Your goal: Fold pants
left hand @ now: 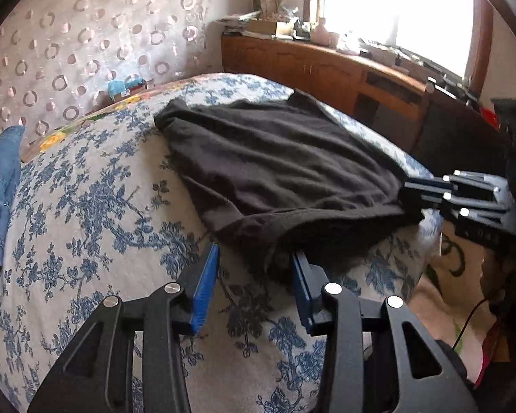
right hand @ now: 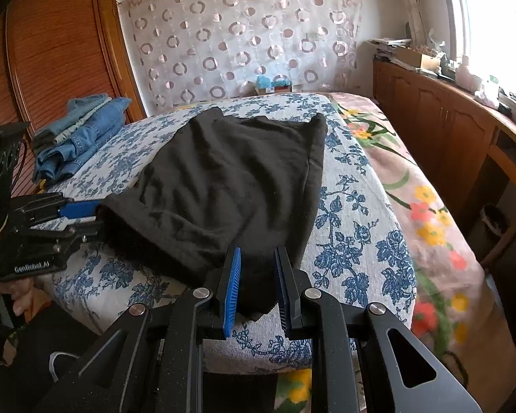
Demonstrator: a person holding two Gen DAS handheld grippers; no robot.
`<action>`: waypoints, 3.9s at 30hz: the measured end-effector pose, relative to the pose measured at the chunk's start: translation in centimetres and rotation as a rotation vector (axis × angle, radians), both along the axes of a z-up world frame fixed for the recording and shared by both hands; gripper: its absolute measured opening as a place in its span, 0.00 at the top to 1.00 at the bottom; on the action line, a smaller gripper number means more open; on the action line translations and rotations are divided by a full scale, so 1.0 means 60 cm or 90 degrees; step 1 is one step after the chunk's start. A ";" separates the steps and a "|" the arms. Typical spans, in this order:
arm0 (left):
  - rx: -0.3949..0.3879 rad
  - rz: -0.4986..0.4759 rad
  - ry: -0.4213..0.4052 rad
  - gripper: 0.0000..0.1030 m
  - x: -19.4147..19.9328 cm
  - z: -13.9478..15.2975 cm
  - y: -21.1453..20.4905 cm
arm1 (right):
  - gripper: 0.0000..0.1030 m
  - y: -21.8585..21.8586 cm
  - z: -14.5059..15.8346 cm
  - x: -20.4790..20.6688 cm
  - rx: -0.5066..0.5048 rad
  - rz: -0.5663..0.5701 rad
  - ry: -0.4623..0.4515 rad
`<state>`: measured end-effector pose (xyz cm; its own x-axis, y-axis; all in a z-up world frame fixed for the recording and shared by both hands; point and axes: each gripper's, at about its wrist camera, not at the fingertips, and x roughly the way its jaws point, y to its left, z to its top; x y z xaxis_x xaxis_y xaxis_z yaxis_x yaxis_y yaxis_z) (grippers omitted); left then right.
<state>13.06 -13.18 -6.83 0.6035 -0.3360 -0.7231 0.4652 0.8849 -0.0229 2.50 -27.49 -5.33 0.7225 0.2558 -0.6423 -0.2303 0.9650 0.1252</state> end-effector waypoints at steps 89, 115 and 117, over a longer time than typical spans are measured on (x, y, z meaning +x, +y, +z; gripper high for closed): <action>-0.052 0.067 -0.210 0.92 0.003 0.312 0.140 | 0.95 0.071 0.277 0.013 0.037 0.187 -0.209; -0.012 0.115 -0.196 0.92 0.026 0.247 0.168 | 0.95 0.149 0.263 0.077 -0.002 0.160 -0.141; -0.013 0.116 -0.195 0.92 0.025 0.246 0.168 | 0.95 0.142 0.275 0.070 -0.004 0.164 -0.141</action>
